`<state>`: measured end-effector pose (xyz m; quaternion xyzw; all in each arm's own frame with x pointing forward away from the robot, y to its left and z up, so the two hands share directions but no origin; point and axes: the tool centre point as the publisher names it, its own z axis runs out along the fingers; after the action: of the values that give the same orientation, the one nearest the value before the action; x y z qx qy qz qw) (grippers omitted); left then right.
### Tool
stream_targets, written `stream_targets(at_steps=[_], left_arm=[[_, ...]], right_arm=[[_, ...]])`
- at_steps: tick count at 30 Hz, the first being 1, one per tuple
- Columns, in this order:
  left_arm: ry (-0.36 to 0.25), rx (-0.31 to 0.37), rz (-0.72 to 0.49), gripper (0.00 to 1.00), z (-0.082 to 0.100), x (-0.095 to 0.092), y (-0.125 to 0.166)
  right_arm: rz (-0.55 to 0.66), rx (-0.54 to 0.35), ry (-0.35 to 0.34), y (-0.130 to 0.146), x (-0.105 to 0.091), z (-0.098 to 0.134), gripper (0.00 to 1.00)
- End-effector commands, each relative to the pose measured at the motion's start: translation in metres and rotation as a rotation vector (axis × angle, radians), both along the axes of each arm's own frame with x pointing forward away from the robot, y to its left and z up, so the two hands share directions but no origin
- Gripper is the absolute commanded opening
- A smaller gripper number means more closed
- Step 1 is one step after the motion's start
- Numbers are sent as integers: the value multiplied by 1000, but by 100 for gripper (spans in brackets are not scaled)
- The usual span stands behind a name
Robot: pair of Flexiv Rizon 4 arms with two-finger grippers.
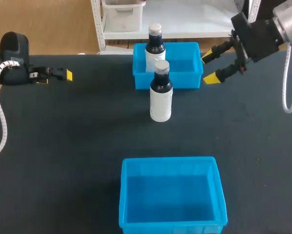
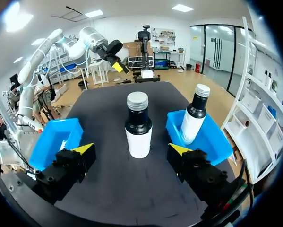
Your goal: Pick up the bottle, and place it in the far bin if it is heavy, or in the near bin if it is light.
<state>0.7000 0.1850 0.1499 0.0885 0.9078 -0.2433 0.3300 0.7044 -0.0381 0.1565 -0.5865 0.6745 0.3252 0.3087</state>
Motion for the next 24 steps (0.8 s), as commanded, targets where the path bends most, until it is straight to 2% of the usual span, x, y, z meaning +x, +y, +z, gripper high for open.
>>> stream_targets(at_steps=[1, 11, 24], left_arm=[[0, 0, 0, 100, 0, 0, 0], [0, 0, 0, 100, 0, 0, 0], [0, 0, 0, 100, 0, 0, 0]], right_arm=[[-287, -61, -220, 14, -6, -4, 100], [-208, -59, -184, 39, -7, -7, 100], [-67, -49, -95, 47, -5, -10, 100]])
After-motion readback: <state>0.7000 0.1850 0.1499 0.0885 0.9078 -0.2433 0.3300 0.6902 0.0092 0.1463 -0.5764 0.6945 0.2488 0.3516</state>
